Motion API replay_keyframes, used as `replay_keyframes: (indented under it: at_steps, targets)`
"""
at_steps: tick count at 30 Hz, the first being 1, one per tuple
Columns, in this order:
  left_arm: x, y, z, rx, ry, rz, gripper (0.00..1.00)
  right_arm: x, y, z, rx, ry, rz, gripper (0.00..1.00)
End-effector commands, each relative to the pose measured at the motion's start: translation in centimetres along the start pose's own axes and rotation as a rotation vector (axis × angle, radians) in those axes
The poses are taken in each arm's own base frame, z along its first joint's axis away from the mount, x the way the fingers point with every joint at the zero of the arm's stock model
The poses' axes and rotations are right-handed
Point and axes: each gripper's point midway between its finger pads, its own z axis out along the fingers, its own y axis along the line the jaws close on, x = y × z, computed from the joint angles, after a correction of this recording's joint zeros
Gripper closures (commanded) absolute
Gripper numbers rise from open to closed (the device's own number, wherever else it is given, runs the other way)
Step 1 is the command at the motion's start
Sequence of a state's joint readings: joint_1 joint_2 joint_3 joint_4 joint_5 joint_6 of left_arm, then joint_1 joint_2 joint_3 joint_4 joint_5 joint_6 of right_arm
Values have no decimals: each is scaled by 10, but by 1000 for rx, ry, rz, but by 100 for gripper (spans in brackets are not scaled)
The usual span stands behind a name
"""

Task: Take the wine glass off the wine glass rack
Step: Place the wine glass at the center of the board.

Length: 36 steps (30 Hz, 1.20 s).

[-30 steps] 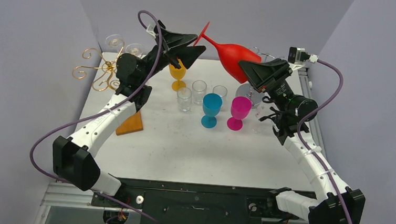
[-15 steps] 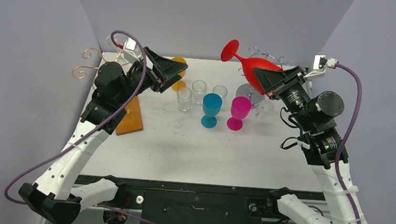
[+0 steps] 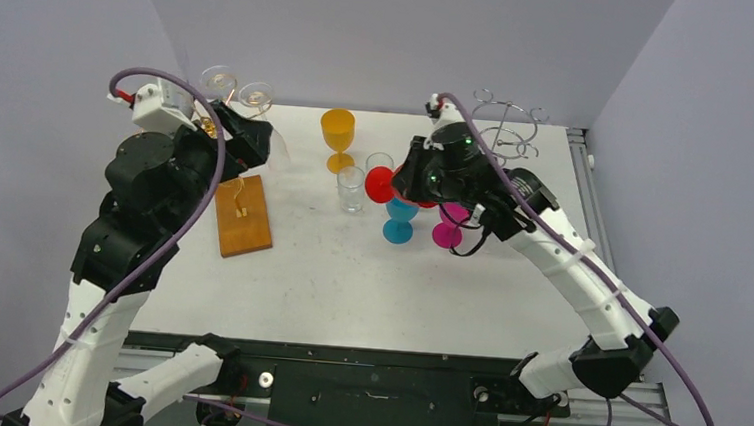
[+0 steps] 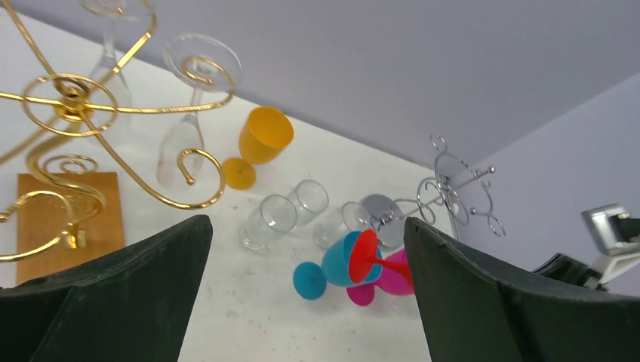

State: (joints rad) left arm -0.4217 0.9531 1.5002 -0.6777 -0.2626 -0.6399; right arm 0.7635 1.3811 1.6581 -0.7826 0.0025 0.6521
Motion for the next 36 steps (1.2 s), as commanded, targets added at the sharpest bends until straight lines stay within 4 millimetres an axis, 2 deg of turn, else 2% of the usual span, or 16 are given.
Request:
replay_keyframes:
  at_steps: [1, 2, 3, 5, 9, 12, 15, 19, 25, 36]
  targets:
    - [-55, 21, -40, -112, -172, 89, 4, 9, 10, 9, 50, 65, -121, 100]
    - [-50, 23, -29, -142, -147, 107, 4, 18, 11, 23, 66, 99, -136, 100]
    - [-52, 24, -19, -170, -140, 122, 4, 20, 17, 24, 61, 114, -153, 100]
    - [-58, 27, -13, -207, -135, 139, 4, 34, 21, 45, 77, 172, -184, 100]
    - [-68, 34, 1, -250, -106, 138, 4, 53, 27, 72, 94, 245, -230, 100]
    - [-72, 35, 11, -215, -86, 104, 4, 61, 26, 88, 112, 284, -252, 100]
    - [-78, 45, 22, -226, -78, 67, 4, 71, 24, 105, 140, 333, -275, 100]
    - [-81, 53, 31, -214, -64, 33, 4, 80, 21, 117, 152, 376, -296, 100]
    - [-84, 67, 43, -218, -61, -13, 4, 98, 17, 124, 153, 440, -315, 100]
    - [-84, 72, 59, -187, -48, -47, 4, 134, 8, 143, 141, 540, -323, 100]
